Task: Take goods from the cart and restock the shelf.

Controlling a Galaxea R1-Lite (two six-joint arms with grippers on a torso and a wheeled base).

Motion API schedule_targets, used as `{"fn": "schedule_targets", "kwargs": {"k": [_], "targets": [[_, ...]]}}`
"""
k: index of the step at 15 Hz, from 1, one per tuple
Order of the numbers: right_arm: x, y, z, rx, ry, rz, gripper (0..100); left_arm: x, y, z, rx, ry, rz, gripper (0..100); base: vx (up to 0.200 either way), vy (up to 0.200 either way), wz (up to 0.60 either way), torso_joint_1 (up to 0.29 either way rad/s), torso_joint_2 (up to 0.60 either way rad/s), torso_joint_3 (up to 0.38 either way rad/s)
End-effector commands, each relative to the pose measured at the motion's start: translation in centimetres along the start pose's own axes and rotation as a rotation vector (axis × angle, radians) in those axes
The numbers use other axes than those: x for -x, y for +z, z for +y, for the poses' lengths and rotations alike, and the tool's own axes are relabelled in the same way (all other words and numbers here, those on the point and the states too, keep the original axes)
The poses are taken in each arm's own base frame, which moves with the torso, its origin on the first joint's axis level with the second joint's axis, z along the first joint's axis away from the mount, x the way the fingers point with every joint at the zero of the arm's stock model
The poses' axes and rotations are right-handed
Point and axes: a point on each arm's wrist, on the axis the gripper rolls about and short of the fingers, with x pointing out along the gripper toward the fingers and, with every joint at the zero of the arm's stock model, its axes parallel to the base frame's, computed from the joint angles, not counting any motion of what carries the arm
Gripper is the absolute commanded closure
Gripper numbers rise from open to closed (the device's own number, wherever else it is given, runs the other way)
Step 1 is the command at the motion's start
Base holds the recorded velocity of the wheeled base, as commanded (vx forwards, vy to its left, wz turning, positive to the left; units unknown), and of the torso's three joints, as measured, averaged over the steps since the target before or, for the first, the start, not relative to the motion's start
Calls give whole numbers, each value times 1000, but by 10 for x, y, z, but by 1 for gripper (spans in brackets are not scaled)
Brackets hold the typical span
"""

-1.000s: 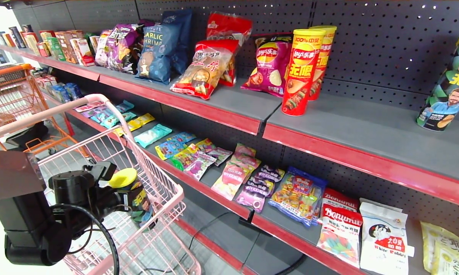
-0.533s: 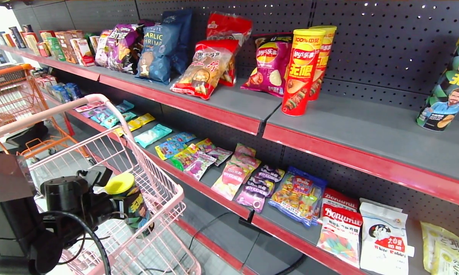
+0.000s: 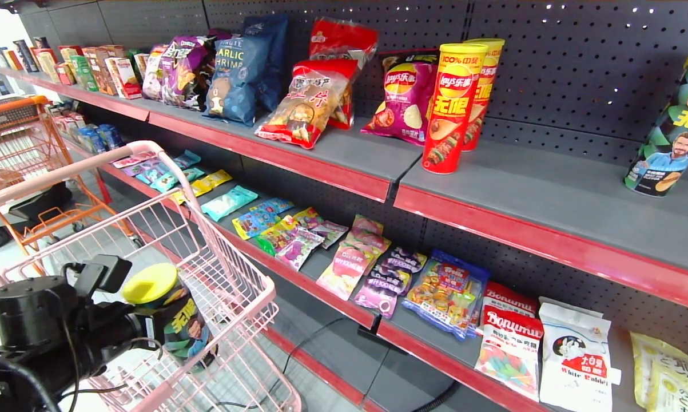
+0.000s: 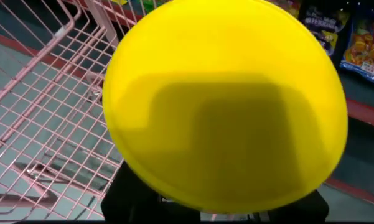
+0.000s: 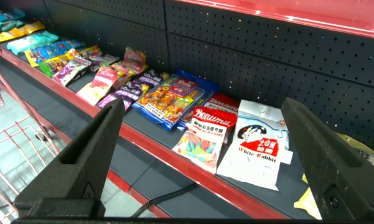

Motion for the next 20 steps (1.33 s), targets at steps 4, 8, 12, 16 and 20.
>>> {"fn": "schedule_targets", "kwargs": {"k": [4, 8, 12, 16, 20], "targets": [[0, 0, 0, 0, 1, -1, 0, 69, 39, -17, -36, 6, -141, 100, 0, 0, 0, 0, 0, 0], [0, 0, 0, 0, 0, -1, 0, 135, 57, -34, -24, 5, -86, 100, 0, 0, 0, 0, 0, 0], [0, 0, 0, 0, 0, -1, 0, 176, 44, -45, -46, 11, -181, 100, 0, 0, 0, 0, 0, 0], [0, 0, 0, 0, 0, -1, 0, 193, 42, -50, -61, 7, -224, 100, 0, 0, 0, 0, 0, 0], [0, 0, 0, 0, 0, -1, 0, 198, 51, -51, -74, 8, -263, 100, 0, 0, 0, 0, 0, 0]]}}
